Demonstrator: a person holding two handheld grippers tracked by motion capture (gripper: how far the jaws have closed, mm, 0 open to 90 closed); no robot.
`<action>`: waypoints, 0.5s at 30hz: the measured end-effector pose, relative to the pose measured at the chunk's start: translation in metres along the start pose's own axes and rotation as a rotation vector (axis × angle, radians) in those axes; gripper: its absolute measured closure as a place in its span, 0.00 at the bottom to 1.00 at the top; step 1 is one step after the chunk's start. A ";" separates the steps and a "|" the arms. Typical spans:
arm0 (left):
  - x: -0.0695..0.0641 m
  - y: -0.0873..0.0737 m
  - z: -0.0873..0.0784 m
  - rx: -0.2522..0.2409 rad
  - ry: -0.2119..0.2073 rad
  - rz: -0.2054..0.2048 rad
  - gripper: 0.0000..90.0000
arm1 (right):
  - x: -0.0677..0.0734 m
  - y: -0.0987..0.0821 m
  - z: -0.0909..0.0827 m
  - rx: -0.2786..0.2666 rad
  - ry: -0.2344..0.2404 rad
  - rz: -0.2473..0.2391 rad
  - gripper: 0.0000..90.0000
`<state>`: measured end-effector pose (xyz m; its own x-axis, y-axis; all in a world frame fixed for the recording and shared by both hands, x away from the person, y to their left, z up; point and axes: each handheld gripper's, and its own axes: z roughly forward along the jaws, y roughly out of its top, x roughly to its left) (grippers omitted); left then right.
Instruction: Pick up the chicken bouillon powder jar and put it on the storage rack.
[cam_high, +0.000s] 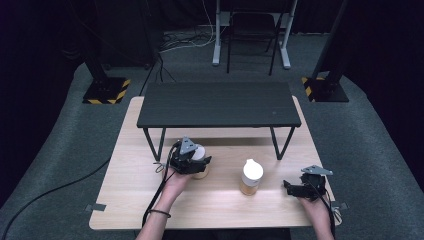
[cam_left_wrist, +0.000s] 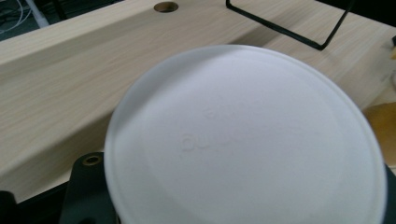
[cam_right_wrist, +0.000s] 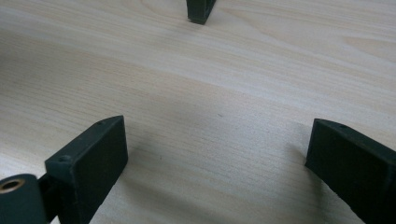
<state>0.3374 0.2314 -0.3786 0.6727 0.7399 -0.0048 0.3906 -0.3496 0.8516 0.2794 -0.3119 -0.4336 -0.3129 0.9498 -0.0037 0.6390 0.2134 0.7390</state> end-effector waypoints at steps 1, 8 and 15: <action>-0.001 0.002 -0.003 -0.003 -0.001 0.002 0.38 | 0.000 0.000 0.000 0.000 0.000 0.000 0.05; 0.000 0.010 -0.020 -0.014 -0.006 0.010 0.38 | 0.000 0.000 0.000 0.000 0.000 0.000 0.05; 0.001 0.017 -0.033 -0.020 -0.008 0.012 0.38 | 0.000 0.000 0.000 0.000 0.000 0.000 0.05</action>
<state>0.3237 0.2452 -0.3468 0.6823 0.7311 0.0012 0.3703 -0.3470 0.8617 0.2793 -0.3119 -0.4337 -0.3132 0.9497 -0.0041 0.6387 0.2138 0.7391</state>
